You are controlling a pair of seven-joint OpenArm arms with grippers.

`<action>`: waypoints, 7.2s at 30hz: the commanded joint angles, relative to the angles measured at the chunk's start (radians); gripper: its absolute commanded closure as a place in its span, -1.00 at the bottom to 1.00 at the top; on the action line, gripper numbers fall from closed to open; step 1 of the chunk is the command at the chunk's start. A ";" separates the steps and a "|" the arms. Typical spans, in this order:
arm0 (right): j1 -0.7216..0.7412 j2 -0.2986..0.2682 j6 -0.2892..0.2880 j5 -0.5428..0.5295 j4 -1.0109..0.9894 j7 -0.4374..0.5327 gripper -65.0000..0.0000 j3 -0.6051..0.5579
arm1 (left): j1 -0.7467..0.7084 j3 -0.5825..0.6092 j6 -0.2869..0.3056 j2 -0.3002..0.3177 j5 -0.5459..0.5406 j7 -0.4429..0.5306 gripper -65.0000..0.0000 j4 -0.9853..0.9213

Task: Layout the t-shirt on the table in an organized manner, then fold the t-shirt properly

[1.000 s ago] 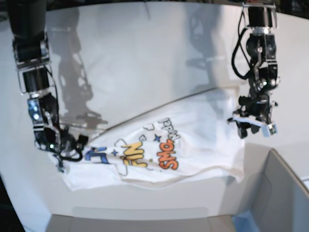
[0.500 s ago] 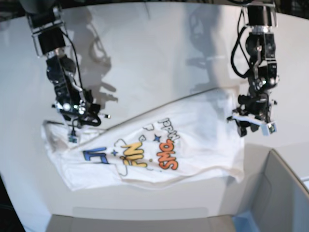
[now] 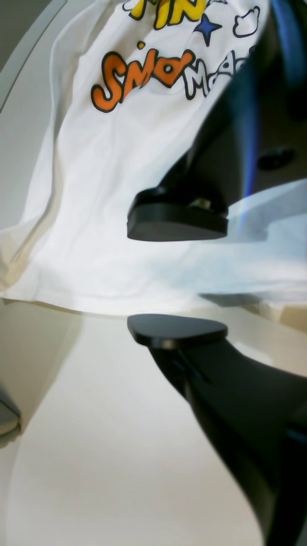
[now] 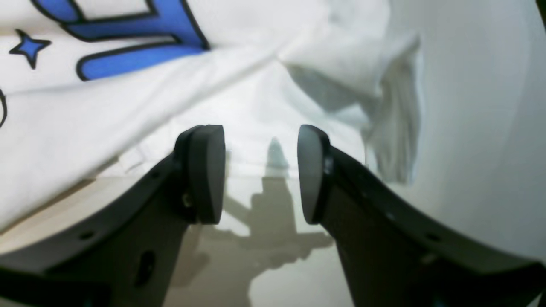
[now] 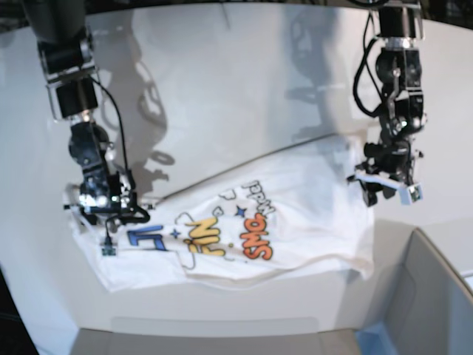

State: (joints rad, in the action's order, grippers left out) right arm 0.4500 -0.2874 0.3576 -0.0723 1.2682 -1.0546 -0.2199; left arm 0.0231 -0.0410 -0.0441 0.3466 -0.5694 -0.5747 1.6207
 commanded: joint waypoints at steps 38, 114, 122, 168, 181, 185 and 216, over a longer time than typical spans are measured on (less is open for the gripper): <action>-0.058 0.037 -0.001 0.015 0.204 -0.042 1.00 0.012 | 0.016 -0.004 0.002 0.010 -0.002 0.028 0.18 0.017; -0.135 0.103 -0.053 -0.386 0.209 0.017 1.00 0.624 | 0.016 -0.004 0.003 -0.011 -0.002 0.028 0.18 0.017; -0.320 0.178 -0.044 -0.386 0.595 -0.117 1.00 0.627 | 0.016 -0.004 0.003 -0.011 -0.004 0.028 0.18 0.019; -0.544 0.081 -0.052 -0.579 0.795 0.210 1.00 0.772 | -0.199 -0.081 -0.106 -0.047 -0.005 -0.350 0.17 0.206; -0.541 0.063 -0.052 -0.579 0.795 0.176 1.00 0.773 | -0.196 -0.059 -0.102 -0.047 -0.154 -0.328 0.13 0.151; -0.541 0.063 -0.052 -0.579 0.795 0.176 1.00 0.773 | -0.199 -0.058 -0.102 -0.047 -0.215 -0.288 0.13 0.151; -0.639 0.024 -0.053 -0.585 0.796 0.311 1.00 0.885 | -0.199 -0.056 -0.106 -0.044 -0.219 -0.143 1.00 0.264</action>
State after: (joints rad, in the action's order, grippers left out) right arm -0.2020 -0.2485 0.3138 -0.6544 2.0483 -0.7773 0.6571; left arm -0.1738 -0.0937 -0.1543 0.2916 -0.7872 -0.7345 1.8645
